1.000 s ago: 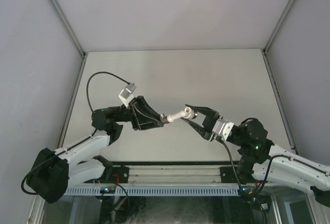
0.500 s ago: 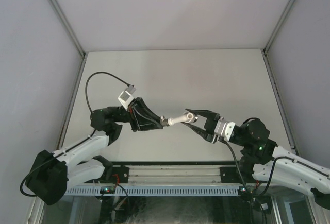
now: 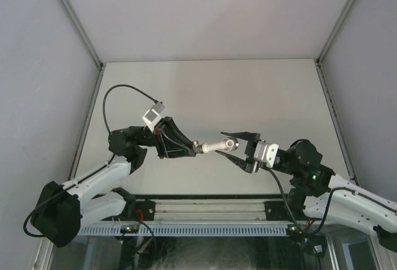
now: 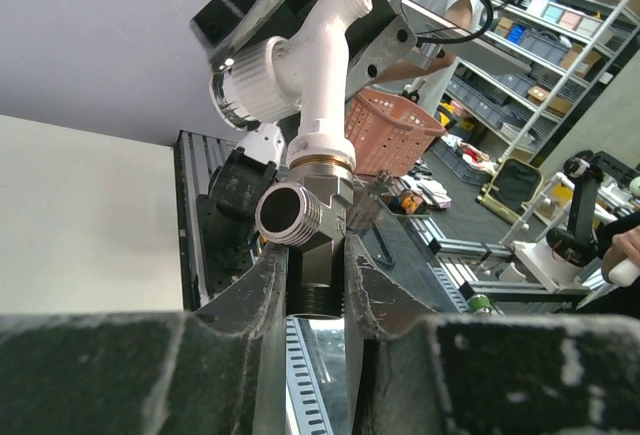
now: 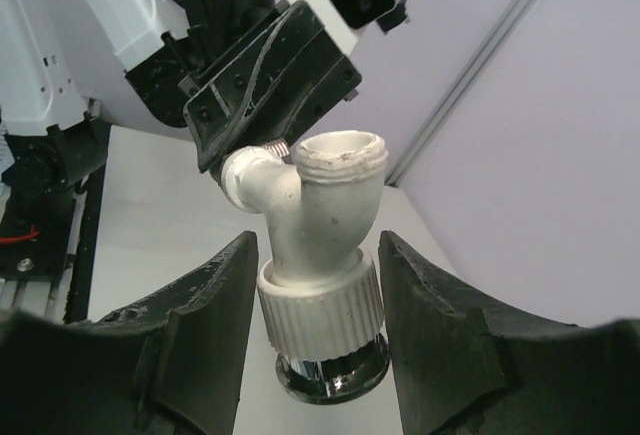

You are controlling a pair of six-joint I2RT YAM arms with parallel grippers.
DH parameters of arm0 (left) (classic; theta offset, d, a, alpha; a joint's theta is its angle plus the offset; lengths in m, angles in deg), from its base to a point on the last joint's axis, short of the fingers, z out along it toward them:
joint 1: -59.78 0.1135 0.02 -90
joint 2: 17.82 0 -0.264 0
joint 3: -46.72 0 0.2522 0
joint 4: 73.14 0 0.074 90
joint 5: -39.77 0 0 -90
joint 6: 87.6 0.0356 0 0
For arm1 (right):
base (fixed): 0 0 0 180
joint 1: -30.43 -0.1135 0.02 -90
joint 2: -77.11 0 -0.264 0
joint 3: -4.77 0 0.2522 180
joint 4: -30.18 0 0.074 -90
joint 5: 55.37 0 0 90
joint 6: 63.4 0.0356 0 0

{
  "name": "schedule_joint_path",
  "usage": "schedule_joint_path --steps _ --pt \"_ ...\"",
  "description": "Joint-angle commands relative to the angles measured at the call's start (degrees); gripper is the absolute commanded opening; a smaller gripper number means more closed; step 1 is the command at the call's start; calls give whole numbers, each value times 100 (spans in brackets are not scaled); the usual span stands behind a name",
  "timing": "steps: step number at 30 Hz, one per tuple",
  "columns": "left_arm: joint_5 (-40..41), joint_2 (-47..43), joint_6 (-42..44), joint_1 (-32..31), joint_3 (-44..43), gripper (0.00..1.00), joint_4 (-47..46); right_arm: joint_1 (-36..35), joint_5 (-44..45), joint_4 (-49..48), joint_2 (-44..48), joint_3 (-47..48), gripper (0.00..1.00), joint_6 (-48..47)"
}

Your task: Install the water faucets

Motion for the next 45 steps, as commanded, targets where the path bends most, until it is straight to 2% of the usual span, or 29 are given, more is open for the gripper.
schedule_joint_path --steps 1,4,10,16,17,19,20,22,24,28,29,31,32,34,36,39,45 --pt "-40 -35 63 -44 -460 0 -363 34 -200 543 -251 295 52 33" --pt "-43 -23 59 -42 -478 0 -358 70 -328 641 -319 380 55 12" --pt "-92 14 61 -43 -479 0 -361 112 -530 635 -347 432 50 155" --pt "-107 25 332 -34 -444 0 -228 186 -849 856 -409 661 29 610" --pt "-91 18 433 -33 -457 0 -95 187 -911 857 -411 666 24 680" --pt "-50 -20 652 -38 -462 0 96 191 -1017 873 -429 671 3 801" --pt "-26 -56 796 -34 -453 0 227 190 -1028 859 -450 669 0 899" --pt "47 -184 1235 -33 -471 0 739 195 -1016 831 -496 671 0 1125" --pt "167 -392 1915 -34 -504 0 1629 191 -1011 824 -527 666 0 1328" --pt "777 -950 4004 -33 -751 0 4148 191 -766 771 -557 637 0 1577" --pt "894 -1056 4303 -33 -825 5 4594 194 -649 753 -564 634 0 1588" --pt "966 -1184 4636 -33 -928 42 5159 199 -269 633 -566 604 0 1723" --pt "978 -1215 4683 -33 -948 57 5274 199 -56 582 -566 582 0 1760" --pt "1065 -1277 4748 -33 -963 76 5488 224 197 507 -589 545 0 1819" --pt "1308 -1340 4902 -33 -981 91 5885 285 411 522 -643 534 0 1966" --pt "2014 -1504 5191 -36 -1021 99 6526 502 504 614 -771 493 0 2248" --pt "3703 -2001 5416 -25 -874 100 7151 1353 488 698 -1265 182 0 3145"
